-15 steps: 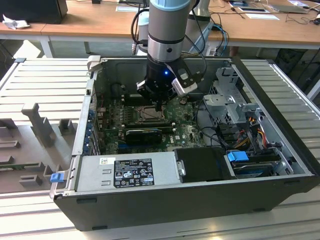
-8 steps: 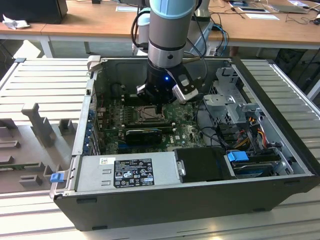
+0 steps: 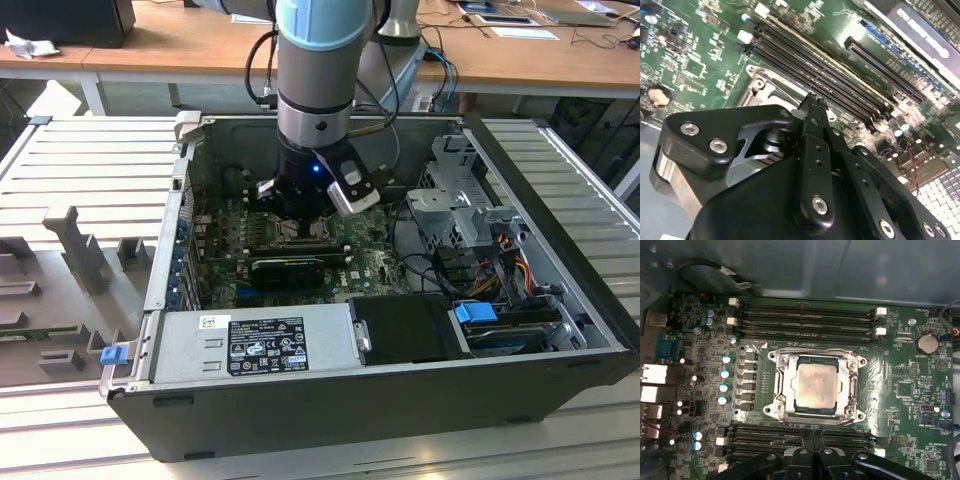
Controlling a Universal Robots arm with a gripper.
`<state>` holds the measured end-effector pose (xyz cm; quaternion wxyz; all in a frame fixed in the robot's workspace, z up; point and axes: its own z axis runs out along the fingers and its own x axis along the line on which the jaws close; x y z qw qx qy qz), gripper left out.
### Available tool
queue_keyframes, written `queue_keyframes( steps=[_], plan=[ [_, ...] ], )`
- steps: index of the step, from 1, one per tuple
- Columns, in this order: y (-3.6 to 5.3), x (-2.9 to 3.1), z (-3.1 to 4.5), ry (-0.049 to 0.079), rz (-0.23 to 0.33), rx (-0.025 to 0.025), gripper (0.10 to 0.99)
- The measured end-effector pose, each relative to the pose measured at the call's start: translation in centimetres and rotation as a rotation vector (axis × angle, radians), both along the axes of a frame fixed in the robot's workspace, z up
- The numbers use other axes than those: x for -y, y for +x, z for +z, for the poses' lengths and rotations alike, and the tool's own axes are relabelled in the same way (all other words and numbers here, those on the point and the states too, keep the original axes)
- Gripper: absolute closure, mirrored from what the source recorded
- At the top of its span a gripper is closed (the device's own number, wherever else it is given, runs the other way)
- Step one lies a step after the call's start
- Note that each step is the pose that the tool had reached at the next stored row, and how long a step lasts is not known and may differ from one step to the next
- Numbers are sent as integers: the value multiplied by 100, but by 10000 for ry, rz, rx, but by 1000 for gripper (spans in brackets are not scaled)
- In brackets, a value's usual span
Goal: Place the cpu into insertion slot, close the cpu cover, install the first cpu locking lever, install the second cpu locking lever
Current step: 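Install the second cpu locking lever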
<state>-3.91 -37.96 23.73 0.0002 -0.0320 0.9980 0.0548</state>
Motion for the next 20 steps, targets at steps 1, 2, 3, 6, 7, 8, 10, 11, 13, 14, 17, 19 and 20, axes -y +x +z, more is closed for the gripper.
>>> queue_keyframes(
  steps=[1,2,3,6,7,8,10,11,13,14,17,19,20],
  plan=[
    [-38,0,-3,0,-1,-1,980],
    [-69,1,-9,0,0,0,980],
    [-79,1,-15,1,-1,-1,980],
    [-88,1,-51,1,0,-1,980],
    [-89,1,-64,3,1,-1,980],
    [-90,1,-86,9,2,-1,980],
    [-92,0,-119,20,0,-1,980],
    [-94,1,-129,40,-1,-1,980],
    [-97,1,-135,133,0,-2,980],
    [-96,1,-136,176,-1,-1,980],
    [-114,35,-136,446,-1,-1,980],
    [-146,62,-137,586,0,0,980],
    [-158,72,-139,642,5,0,980]
  ],
)
